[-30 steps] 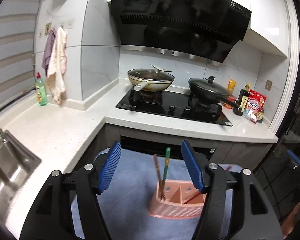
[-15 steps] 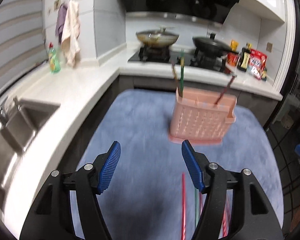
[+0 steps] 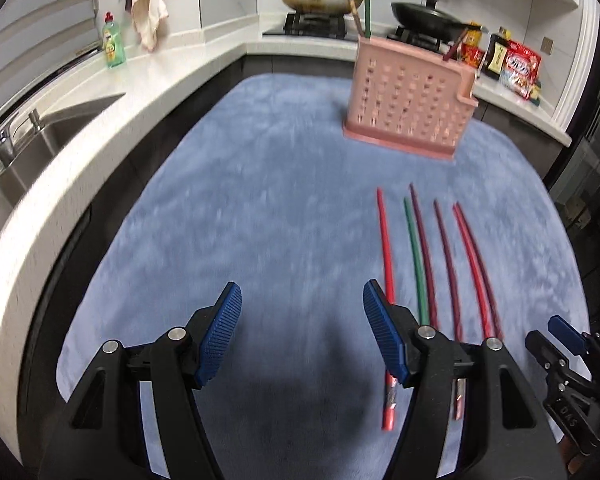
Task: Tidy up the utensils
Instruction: 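Move both open tools back over the remaining chopsticks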
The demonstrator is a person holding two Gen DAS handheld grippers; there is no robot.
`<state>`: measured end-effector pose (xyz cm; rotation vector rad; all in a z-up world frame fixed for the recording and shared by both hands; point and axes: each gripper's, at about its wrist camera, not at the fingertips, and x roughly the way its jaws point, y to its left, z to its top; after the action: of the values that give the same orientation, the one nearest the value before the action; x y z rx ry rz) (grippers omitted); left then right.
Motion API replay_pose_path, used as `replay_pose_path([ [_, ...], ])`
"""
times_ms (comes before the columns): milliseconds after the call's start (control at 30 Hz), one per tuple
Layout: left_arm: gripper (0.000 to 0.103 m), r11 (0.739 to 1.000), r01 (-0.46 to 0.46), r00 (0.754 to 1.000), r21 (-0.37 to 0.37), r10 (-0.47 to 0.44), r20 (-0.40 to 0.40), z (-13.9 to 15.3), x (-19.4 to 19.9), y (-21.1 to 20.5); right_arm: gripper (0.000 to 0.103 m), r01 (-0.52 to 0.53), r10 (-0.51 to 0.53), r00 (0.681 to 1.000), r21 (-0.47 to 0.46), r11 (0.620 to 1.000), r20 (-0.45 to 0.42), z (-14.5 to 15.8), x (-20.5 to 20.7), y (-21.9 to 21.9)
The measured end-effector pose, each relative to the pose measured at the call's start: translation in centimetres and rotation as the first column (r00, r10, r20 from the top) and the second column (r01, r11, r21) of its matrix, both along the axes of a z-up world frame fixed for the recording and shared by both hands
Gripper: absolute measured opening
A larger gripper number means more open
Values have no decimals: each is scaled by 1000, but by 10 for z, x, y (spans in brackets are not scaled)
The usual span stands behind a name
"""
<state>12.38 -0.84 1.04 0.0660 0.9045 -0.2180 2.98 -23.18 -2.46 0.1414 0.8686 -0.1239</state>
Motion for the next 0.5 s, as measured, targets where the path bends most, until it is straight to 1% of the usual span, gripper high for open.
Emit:
replay_pose_path([
  [100,60,1000,-1,1000,20,1,-4,-7,-8,0,42,-9,8,1000,-20,1000,-16,-11,-1,5],
  [200,60,1000,-4,1000,26,3,1,-10,-15,2,39,-8,8,1000,-2,1000,-29,-20,0,6],
  [267,60,1000,-4,1000,10,4,-9,-12,-16,5,35,-9,10,999,6,1000,-40,-25,1,7],
  [400,60,1000,-5,1000,11,6,-15,-16,-20,5,34,-11,11,999,7,1000,-43,-29,3,11],
  [467,60,1000,-4,1000,14,4,-20,-19,-22,4,30,-9,9,999,7,1000,-52,-33,3,11],
  [500,60,1000,0,1000,8,0,-24,-19,-23,4,30,-6,6,999,7,1000,-51,-34,3,10],
])
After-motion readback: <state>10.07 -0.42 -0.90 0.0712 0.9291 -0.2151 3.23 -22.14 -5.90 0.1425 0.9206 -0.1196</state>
